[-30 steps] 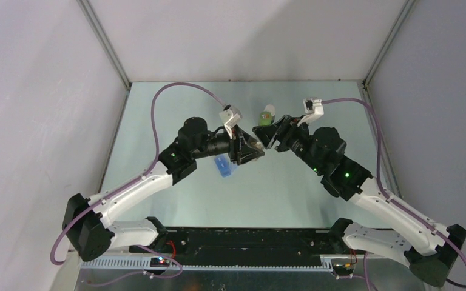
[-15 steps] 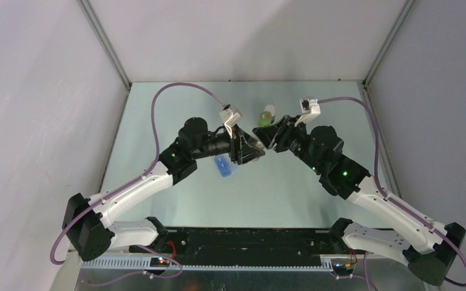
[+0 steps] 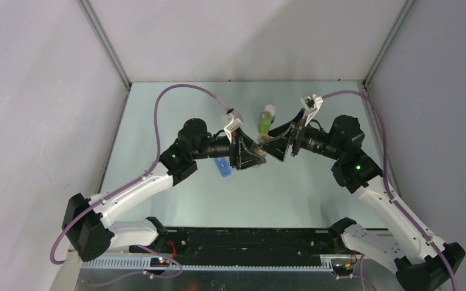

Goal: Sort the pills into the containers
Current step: Unscrew the lid of the pill bottle.

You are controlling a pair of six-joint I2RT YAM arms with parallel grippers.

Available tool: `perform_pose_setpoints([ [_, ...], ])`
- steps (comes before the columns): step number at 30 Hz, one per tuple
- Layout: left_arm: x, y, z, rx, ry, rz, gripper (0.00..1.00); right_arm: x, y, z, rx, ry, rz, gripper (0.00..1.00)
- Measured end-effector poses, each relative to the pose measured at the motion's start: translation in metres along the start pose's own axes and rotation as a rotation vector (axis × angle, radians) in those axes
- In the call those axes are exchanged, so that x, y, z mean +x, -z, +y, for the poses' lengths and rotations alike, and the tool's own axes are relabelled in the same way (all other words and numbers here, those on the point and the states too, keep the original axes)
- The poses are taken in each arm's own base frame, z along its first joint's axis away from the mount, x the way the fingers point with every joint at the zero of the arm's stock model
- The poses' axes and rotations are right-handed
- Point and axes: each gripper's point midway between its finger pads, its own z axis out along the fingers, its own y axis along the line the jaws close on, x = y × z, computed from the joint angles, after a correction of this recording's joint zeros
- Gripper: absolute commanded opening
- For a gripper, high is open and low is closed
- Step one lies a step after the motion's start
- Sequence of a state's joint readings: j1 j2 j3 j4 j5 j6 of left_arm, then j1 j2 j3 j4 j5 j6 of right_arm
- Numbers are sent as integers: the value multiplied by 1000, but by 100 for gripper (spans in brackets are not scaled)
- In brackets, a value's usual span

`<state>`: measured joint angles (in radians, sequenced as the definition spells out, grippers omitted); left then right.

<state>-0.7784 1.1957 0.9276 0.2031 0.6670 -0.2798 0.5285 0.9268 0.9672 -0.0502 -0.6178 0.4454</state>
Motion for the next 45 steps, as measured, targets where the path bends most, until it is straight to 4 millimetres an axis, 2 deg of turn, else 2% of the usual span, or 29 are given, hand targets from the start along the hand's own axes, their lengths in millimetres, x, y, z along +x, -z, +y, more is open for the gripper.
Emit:
perform_pose_setpoints([
  [3,-1,1,5,-18,2,-2,0,-5,1,1,24,-11,-26,99],
  [7,-1,2,11,-52,6,-7,0,-6,-9,6,101,-58,-60,88],
  [9,-2,2,14,-69,7,-11,0,-4,-15,6,150,-87,-71,76],
  [12,-2,2,18,-90,10,-14,0,-1,-22,-4,239,-125,-95,53],
  [13,-2,2,19,-97,12,-14,0,0,-23,-9,270,-137,-103,48],
  [14,-2,2,20,-101,13,-14,0,0,-24,-13,296,-146,-111,37],
  [19,-2,2,22,-119,23,-16,0,0,-24,-24,364,-166,-136,6],
  [22,-1,2,23,-124,24,-15,0,0,-24,-25,366,-153,-135,0],
  [26,-1,2,21,-114,23,-12,0,-1,-21,-22,320,-80,-106,0],
  [29,-1,2,16,-84,10,-10,0,0,-18,-15,223,-18,-57,0],
  [37,-5,6,-14,61,-51,-3,0,3,0,17,-61,78,38,0],
  [38,-5,7,-18,81,-58,0,0,4,1,21,-86,87,46,4],
  [39,-5,8,-22,96,-65,1,0,5,3,24,-109,96,51,8],
  [41,-4,10,-27,121,-77,3,0,6,5,31,-147,113,62,32],
  [42,-4,11,-29,127,-80,3,0,7,5,32,-157,116,66,55],
  [43,-4,12,-30,130,-82,2,0,7,5,33,-161,113,67,67],
  [44,-4,13,-30,130,-84,1,0,7,5,34,-163,103,66,89],
  [45,-3,13,-29,126,-87,3,0,6,4,34,-161,84,64,94],
])
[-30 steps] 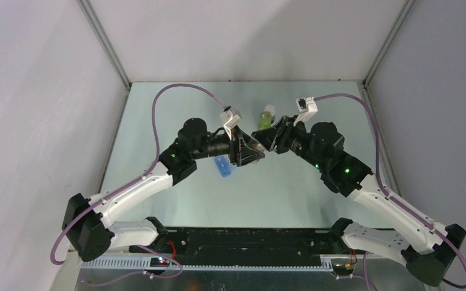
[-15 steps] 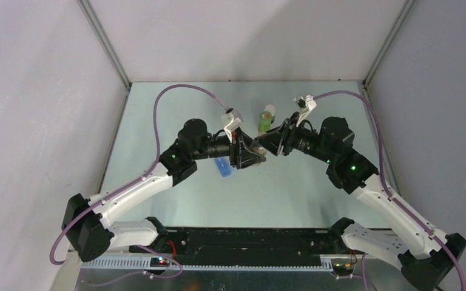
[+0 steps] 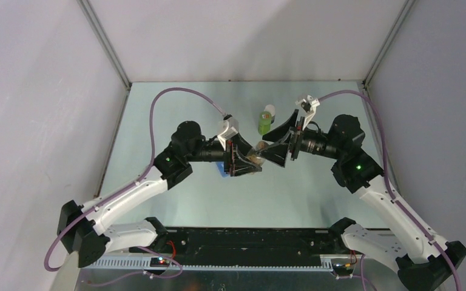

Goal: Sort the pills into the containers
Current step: Unscrew the lid of the pill bottle.

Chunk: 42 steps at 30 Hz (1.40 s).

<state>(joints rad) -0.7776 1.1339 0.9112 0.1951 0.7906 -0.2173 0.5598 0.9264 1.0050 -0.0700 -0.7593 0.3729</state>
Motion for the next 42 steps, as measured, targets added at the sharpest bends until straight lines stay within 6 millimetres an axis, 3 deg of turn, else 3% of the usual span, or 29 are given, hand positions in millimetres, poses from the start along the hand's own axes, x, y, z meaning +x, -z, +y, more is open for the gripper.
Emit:
perform_pose_setpoints([
  [3,4,2,6,-31,8,9,0,-8,-6,-5,57,-29,-47,99],
  [8,5,3,22,-116,21,6,0,-6,-26,-10,188,-66,-98,98],
  [14,7,3,36,-184,40,4,0,-4,-27,-43,386,-143,-147,66],
  [19,7,3,39,-206,41,-1,0,-3,-24,-53,446,-172,-160,58],
  [23,6,3,42,-221,45,-5,0,-4,-24,-54,454,-178,-168,52],
  [29,6,4,43,-227,48,-6,0,-5,-22,-51,447,-169,-169,34],
  [36,6,1,36,-189,50,-5,0,-4,-16,-44,345,-84,-109,35],
  [41,8,-3,21,-102,46,7,0,4,-7,-26,124,26,-10,26],
  [42,9,-4,17,-81,47,12,0,5,-5,-23,94,45,2,36],
])
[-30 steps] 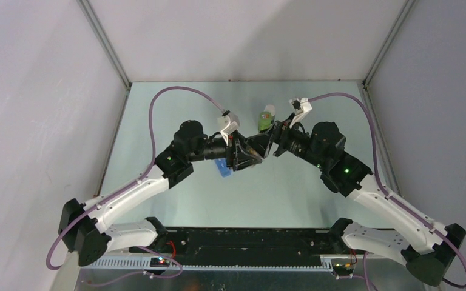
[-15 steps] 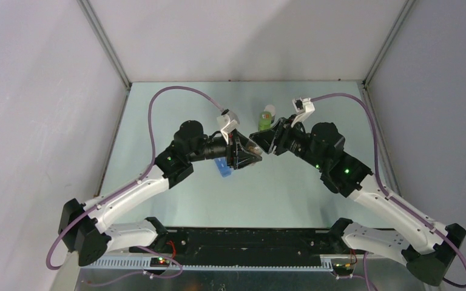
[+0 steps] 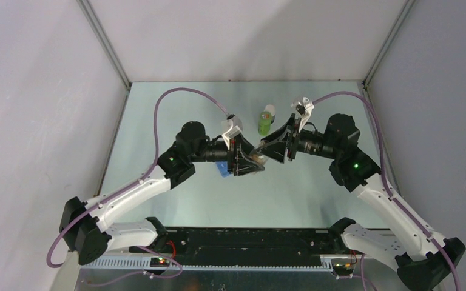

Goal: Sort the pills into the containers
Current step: Unscrew the lid of the pill bottle.

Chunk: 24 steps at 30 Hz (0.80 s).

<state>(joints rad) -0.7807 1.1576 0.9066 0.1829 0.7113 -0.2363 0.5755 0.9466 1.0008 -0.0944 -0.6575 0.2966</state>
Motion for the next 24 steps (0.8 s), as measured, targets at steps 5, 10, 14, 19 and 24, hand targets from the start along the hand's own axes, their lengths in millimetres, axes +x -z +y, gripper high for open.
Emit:
perform_pose_setpoints([
  [5,-1,1,-7,42,-7,1,0,-2,10,10,-41,45,-4,99],
  [10,-3,2,1,8,-7,-8,0,-24,19,-7,132,-16,-114,88],
  [14,-5,1,10,-38,-3,-20,0,-22,24,-34,305,-118,-143,89],
  [19,-3,-5,21,-76,33,-28,0,-15,22,-44,396,-200,-150,91],
  [24,1,-9,30,-108,70,-29,0,-7,11,-45,419,-273,-147,89],
])
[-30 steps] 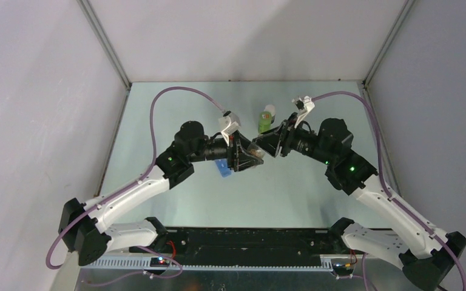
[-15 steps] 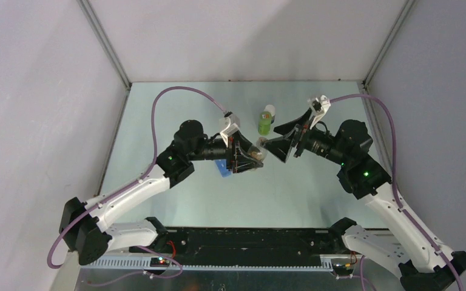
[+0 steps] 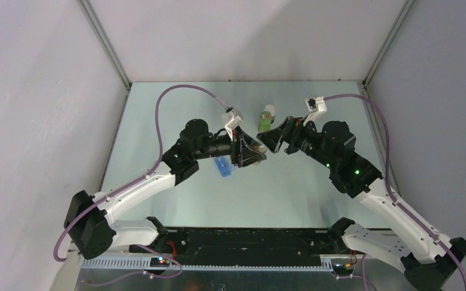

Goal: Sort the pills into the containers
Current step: Unscrew the lid of the pill bottle.

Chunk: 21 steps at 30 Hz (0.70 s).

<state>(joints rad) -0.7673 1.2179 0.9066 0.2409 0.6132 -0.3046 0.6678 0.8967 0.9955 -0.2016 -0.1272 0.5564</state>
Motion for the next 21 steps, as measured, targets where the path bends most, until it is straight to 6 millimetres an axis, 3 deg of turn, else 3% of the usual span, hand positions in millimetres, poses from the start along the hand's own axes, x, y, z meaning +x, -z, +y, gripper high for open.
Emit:
perform_pose_setpoints([
  [2,-1,0,1,-8,7,-7,0,3,-5,0,9,-24,3,84],
  [5,-5,-1,2,-13,11,-19,0,5,-10,-1,24,-47,3,66],
  [8,-5,-1,3,-22,19,-23,0,5,-13,0,24,-62,0,55],
  [13,-5,-1,3,-29,35,-24,0,3,-13,7,-8,-68,-5,24],
  [21,-4,1,-3,-6,45,-15,0,6,-5,16,-116,47,45,16],
])
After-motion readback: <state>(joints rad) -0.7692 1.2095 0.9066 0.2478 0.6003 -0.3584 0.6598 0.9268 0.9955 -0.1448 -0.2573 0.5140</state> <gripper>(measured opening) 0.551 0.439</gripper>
